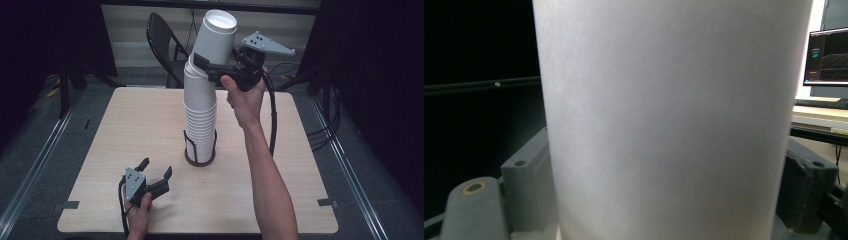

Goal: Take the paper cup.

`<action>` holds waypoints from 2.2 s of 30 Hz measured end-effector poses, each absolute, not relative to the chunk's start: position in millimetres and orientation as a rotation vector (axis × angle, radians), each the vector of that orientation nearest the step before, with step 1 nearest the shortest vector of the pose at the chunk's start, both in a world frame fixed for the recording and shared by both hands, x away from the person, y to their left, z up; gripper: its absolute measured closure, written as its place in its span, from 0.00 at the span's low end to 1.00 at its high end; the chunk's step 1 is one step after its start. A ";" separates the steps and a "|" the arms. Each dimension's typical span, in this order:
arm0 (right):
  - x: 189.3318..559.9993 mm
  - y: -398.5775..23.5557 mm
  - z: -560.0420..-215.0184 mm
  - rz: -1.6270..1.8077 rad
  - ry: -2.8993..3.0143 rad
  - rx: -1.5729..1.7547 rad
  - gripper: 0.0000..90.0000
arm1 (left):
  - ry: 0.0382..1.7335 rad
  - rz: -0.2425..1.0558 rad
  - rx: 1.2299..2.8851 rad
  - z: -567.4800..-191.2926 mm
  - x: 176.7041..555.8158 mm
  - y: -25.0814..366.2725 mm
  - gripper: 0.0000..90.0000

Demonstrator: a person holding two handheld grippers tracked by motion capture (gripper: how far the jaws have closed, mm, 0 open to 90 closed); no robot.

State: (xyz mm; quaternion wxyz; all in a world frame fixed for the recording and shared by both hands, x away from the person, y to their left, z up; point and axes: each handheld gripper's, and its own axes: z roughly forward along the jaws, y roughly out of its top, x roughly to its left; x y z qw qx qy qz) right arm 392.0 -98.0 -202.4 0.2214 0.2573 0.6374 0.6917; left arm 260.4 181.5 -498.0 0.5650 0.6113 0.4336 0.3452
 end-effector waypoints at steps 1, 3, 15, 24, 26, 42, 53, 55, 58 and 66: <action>391.8 -100.4 -201.9 1.916 1.759 0.715 0.17 | 1.020 0.812 1.438 -498.0 260.4 181.4 0.18; 391.1 -104.3 -201.7 1.908 1.751 0.722 0.17 | 1.020 0.812 1.438 -498.0 260.4 181.3 0.18; 383.6 -123.8 -210.9 1.901 1.727 0.769 0.17 | 1.023 0.806 1.432 -498.0 260.6 182.2 0.18; 370.5 -147.3 -213.1 1.888 1.694 0.796 0.17 | 1.025 0.816 1.446 -497.7 260.9 180.9 0.18; 368.9 -151.9 -216.5 1.882 1.691 0.806 0.17 | 1.029 0.815 1.449 -497.6 261.2 180.6 0.20; 359.2 -175.7 -265.9 1.868 1.712 0.940 0.17 | 1.063 0.833 1.450 -497.2 262.5 179.0 0.20; 349.5 -179.0 -302.1 1.855 1.749 1.011 0.17 | 1.026 0.787 1.498 -496.4 263.9 173.8 0.20; 345.8 -180.6 -312.3 1.881 1.765 1.035 0.17 | 1.007 0.763 1.519 -495.8 263.8 169.9 0.20; 342.6 -181.1 -321.2 1.883 1.774 1.056 0.17 | 0.987 0.729 1.555 -495.5 264.7 163.0 0.22; 331.8 -175.2 -342.4 1.904 1.793 1.070 0.17 | 0.980 0.688 1.573 -491.5 263.5 151.0 0.23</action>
